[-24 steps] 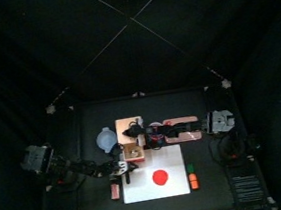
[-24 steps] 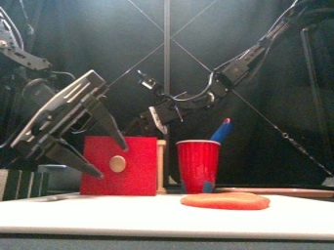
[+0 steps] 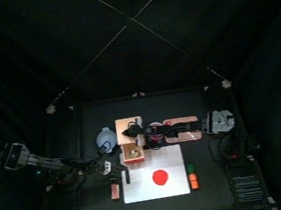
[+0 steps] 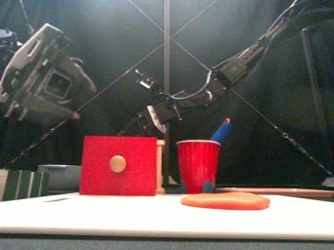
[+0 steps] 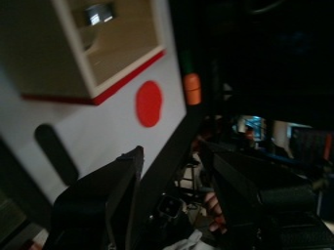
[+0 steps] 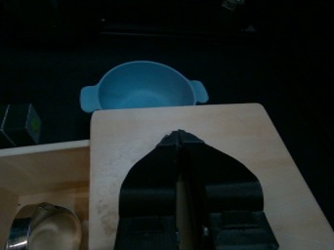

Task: Get the cutter from the drawer then cut the dough then place the extra dough in the bowl
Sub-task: Place the cutter on the board

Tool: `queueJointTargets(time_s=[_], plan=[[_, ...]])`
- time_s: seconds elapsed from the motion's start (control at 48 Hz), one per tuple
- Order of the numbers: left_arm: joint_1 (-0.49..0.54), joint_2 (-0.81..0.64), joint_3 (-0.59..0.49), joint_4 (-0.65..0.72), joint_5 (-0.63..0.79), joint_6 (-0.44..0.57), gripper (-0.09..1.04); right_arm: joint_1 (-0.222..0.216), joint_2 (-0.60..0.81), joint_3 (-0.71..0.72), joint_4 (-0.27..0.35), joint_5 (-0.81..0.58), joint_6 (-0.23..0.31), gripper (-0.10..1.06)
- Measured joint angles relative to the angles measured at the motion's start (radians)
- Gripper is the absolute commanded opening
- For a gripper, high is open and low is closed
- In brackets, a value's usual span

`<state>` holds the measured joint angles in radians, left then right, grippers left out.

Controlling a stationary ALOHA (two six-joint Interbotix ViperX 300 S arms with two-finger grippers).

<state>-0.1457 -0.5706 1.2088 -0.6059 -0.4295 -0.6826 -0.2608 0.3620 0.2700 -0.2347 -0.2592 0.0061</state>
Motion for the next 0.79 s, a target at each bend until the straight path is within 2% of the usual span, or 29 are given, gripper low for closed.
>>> queueJointTargets(time_s=[0.188,0.354,0.458,0.583,0.688,0.792], plan=[[0.147,-0.110,0.044,0.216,-0.043,0.110,0.83,0.054,-0.058,-0.015,0.005,0.038,0.000,0.03],[0.281,-0.172,0.072,0.428,-0.064,0.235,0.81,0.083,-0.153,-0.026,0.009,0.091,0.002,0.03],[0.354,-0.190,0.084,0.520,-0.072,0.302,0.79,0.087,-0.201,-0.026,0.038,0.169,0.003,0.03],[0.407,-0.196,0.092,0.603,-0.074,0.364,0.78,0.091,-0.242,-0.026,0.087,0.339,0.005,0.04],[0.411,-0.198,0.092,0.686,-0.072,0.403,0.78,0.095,-0.255,-0.035,0.118,0.463,-0.003,0.11],[0.403,-0.198,0.094,0.782,-0.072,0.434,0.78,0.101,-0.256,-0.058,0.155,0.571,-0.002,0.24]])
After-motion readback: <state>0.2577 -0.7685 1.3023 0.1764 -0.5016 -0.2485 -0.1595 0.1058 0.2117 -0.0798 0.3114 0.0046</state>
